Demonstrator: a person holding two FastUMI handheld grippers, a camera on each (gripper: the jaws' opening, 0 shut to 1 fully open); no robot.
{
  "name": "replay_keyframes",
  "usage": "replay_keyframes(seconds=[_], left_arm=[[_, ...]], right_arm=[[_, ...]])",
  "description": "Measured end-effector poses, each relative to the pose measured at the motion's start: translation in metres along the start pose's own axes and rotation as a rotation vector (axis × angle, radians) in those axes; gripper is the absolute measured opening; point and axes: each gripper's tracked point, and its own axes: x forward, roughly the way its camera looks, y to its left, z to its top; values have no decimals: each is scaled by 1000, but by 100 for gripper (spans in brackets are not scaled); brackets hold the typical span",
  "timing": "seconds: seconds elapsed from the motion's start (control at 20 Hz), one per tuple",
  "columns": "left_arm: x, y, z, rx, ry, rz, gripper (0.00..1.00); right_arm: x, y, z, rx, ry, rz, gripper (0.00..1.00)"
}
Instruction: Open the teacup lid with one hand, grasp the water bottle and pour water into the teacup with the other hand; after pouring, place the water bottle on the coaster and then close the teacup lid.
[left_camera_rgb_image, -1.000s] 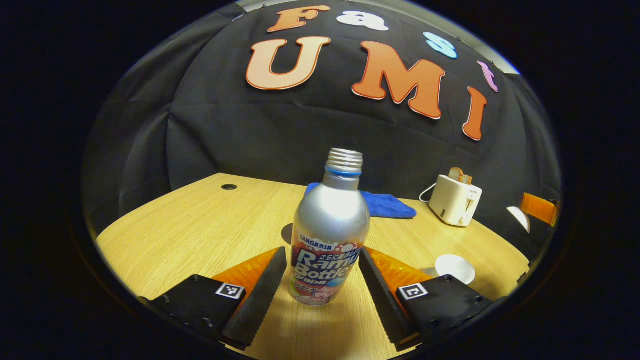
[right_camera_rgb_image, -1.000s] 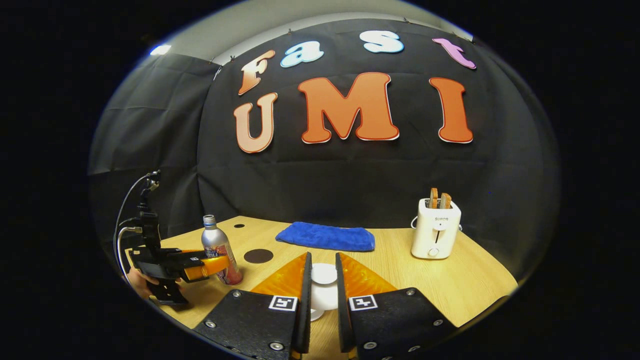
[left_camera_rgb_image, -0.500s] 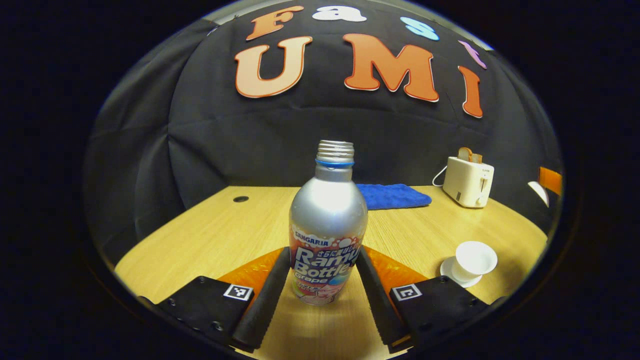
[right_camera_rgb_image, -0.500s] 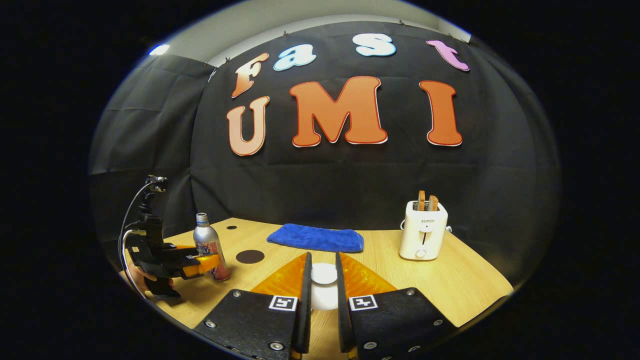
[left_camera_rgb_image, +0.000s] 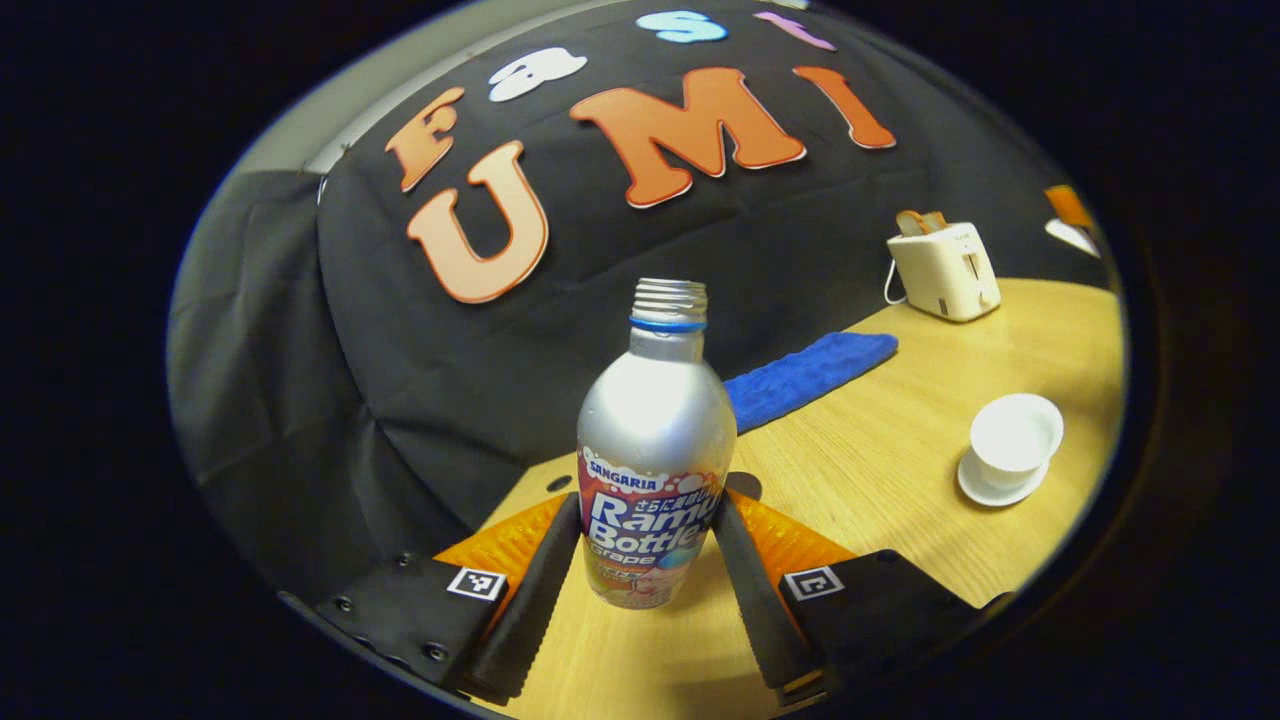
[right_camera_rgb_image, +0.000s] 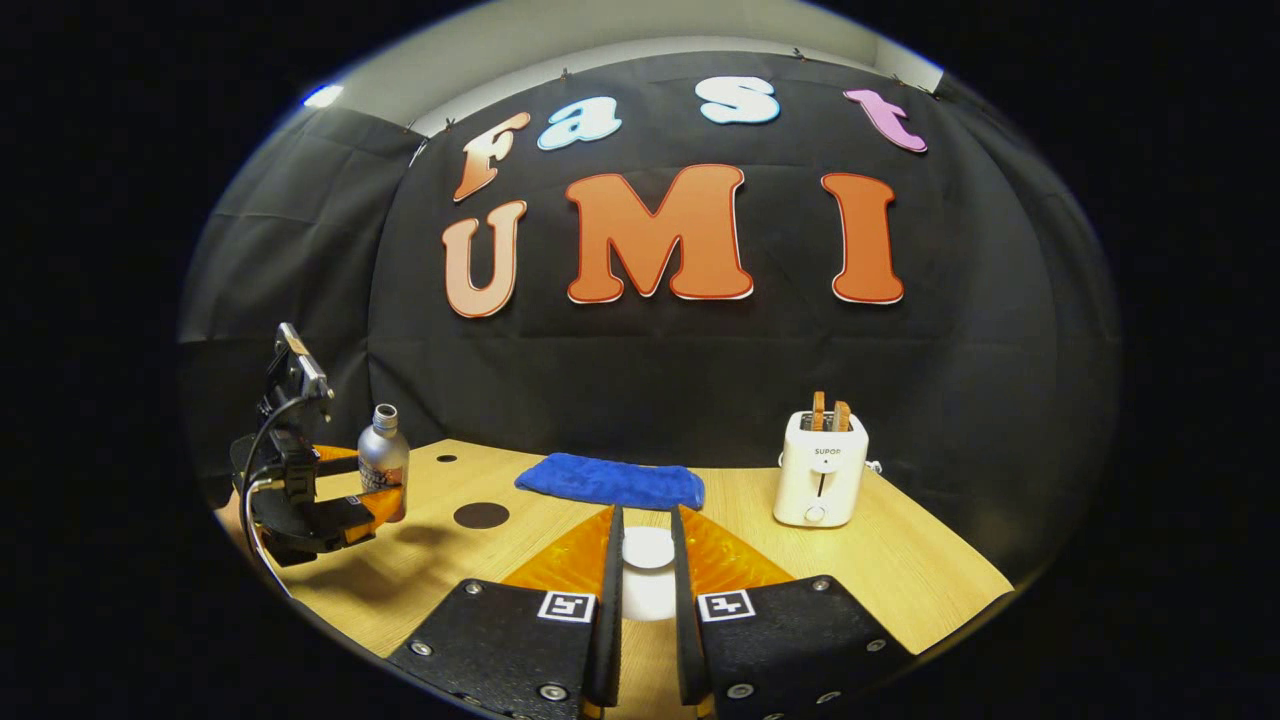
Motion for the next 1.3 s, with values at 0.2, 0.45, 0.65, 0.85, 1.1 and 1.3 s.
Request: replay_keyframes(seconds=[0.2, 0.45, 0.65, 0.85, 1.1, 1.3], left_arm=[[-8, -2, 11, 192, -51, 19, 82], [-4, -16, 21, 407, -96, 35, 85], [-10, -31, 27, 590, -138, 49, 84], [-21, -42, 26, 735, -167, 34, 82], [-34, -58, 22, 881, -199, 33, 82], [-37, -62, 22, 972, -206, 24, 85]], right_arm=[[-4, -7, 0, 4, -9, -11, 23], [-8, -16, -3, 17, -11, -21, 23], [-11, -23, -4, 24, -11, -30, 23], [-16, -32, -5, 24, -13, -37, 23], [-23, -42, -7, 25, -13, -48, 23], [-27, -49, -6, 20, -16, -58, 23]])
